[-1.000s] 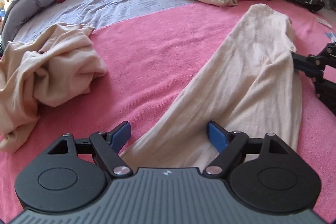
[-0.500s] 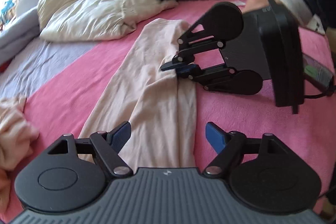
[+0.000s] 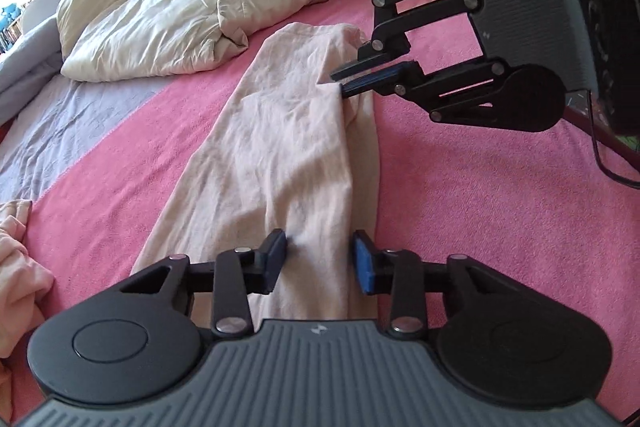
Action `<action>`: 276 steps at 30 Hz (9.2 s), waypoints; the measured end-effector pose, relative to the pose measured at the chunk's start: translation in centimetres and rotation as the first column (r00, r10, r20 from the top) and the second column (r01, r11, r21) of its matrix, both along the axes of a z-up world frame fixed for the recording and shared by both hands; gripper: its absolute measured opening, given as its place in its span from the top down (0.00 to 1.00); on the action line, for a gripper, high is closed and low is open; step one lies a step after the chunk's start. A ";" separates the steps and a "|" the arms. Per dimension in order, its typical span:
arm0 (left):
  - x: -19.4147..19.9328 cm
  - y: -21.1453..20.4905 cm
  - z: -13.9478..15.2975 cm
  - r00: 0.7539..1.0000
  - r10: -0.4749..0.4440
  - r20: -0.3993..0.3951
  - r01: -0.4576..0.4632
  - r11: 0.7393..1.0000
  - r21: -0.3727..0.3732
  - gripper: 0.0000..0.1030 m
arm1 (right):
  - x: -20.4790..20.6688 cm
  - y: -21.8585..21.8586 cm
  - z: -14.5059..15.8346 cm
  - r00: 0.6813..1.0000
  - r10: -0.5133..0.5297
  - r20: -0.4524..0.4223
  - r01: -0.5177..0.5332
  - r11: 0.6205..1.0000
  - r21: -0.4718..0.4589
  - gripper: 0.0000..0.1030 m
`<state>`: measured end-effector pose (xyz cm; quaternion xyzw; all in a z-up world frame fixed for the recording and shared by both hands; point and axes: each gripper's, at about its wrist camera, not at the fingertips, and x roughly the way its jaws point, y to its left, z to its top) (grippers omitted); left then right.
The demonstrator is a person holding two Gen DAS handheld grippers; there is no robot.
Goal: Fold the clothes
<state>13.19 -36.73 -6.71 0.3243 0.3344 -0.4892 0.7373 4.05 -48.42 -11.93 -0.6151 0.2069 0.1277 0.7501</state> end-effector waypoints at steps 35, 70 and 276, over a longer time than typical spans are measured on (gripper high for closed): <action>-6.2 16.3 2.7 0.883 0.370 -0.288 -0.375 0.926 0.040 0.37 | 14.9 -0.3 6.5 0.766 -0.066 -0.639 0.486 0.710 0.509 0.26; -10.0 38.4 4.3 0.414 0.870 -0.268 -0.902 0.431 0.006 0.30 | 16.9 37.9 9.0 0.733 0.250 -0.633 0.335 0.677 0.655 0.69; 19.1 -21.6 -0.6 0.921 -0.283 -0.266 0.267 0.959 -0.095 0.98 | 11.4 -17.2 3.3 0.480 -0.625 -0.615 0.610 -0.266 0.747 0.92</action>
